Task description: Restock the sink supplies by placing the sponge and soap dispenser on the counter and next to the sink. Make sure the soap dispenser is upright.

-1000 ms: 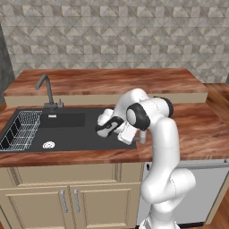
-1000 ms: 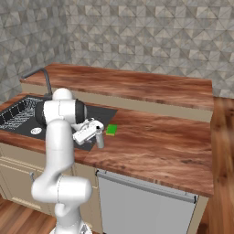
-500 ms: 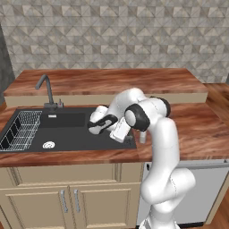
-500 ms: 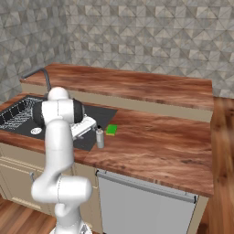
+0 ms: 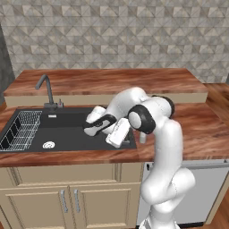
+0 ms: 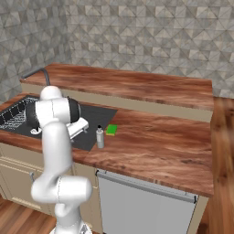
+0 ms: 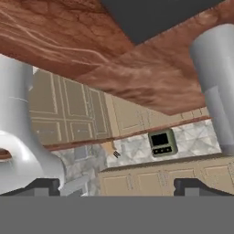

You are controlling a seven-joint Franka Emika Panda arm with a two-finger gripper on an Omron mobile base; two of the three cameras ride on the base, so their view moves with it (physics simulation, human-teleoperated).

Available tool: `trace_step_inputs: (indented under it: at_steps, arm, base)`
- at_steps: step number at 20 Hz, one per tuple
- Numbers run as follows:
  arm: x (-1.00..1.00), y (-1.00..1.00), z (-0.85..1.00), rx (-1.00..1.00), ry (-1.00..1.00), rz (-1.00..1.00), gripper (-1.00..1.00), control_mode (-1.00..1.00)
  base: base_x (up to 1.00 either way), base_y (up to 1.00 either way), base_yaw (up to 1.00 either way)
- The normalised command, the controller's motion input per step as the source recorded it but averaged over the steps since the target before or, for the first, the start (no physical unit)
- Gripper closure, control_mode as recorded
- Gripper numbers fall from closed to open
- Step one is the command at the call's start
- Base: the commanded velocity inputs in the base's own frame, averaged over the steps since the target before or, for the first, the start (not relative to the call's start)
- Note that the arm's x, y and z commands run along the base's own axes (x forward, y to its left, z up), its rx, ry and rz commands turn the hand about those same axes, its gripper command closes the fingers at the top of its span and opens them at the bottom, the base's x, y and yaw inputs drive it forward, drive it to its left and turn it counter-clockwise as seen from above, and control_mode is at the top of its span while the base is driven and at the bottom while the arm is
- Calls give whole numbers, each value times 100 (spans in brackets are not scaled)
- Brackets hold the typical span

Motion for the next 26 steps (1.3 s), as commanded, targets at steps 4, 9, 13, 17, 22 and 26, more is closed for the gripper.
trace_step_inputs:
  at_steps: [4,9,13,17,22,26]
  arm:
    - [-100,0,43,0,-21,0,-100,-100]
    - [-99,0,77,0,-17,0,-100,-100]
    - [-99,0,76,0,-16,0,-100,-100]
    - [-100,0,70,0,-15,0,-100,-100]
    - [-99,-6,69,0,-16,0,-100,-100]
    - [-75,-25,85,0,-19,0,-100,-100]
  base:
    - [0,0,0]
    - [0,0,0]
    - [0,0,0]
    - [0,0,0]
    - [0,0,0]
    - [0,0,0]
